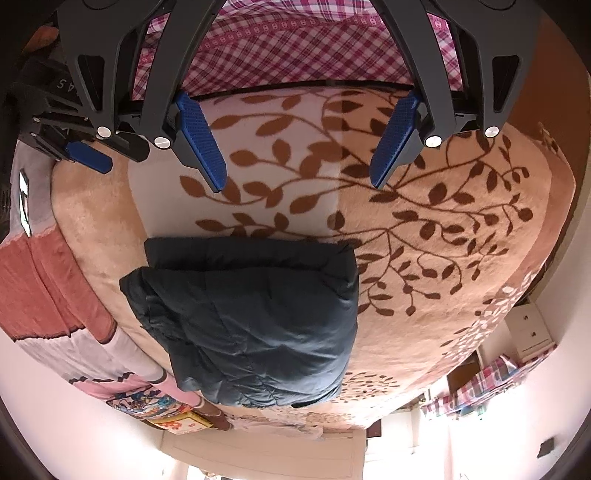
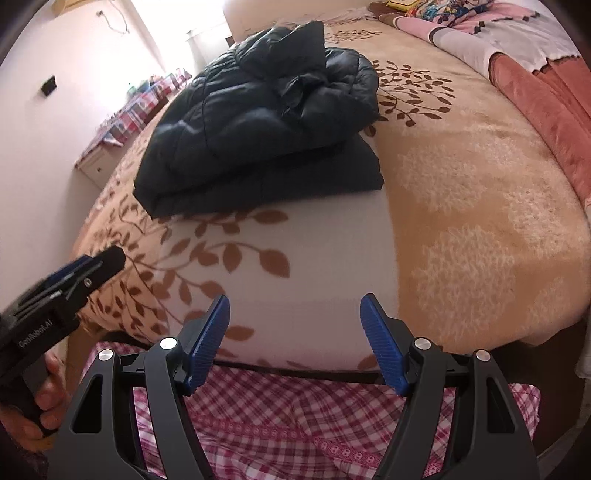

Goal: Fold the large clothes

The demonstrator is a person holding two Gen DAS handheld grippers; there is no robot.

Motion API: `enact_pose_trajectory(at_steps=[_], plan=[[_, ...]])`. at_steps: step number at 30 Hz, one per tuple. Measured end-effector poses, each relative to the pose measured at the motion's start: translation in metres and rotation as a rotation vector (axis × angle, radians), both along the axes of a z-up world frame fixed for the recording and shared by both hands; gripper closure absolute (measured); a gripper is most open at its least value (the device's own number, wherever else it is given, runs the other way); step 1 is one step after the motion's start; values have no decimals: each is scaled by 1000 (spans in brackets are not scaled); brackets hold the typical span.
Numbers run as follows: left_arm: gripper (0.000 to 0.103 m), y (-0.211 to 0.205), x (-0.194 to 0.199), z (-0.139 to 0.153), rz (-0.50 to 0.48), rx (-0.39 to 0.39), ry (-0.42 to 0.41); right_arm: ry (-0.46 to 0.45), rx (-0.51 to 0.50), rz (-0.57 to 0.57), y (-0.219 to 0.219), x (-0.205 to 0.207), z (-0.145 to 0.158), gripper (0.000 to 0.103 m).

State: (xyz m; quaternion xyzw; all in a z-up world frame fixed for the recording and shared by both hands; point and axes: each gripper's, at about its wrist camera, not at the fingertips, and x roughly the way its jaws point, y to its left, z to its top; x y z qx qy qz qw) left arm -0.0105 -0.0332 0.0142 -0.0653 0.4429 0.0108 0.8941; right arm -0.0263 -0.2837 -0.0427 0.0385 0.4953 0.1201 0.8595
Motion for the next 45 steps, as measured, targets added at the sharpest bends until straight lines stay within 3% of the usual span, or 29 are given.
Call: enact_pose_trajectory(at_steps=[6,27,45], plan=[[28,-3,-2,-9,3,1,41,-14,-34,-17,0,-4,0,31],[29,-15,-9,-9,-29,25,48,19,-58,-38,-2,-8,-3,31],[37,-11,-8,-17,-18,21,83,26,-64,-30,0,-9,-6,31]])
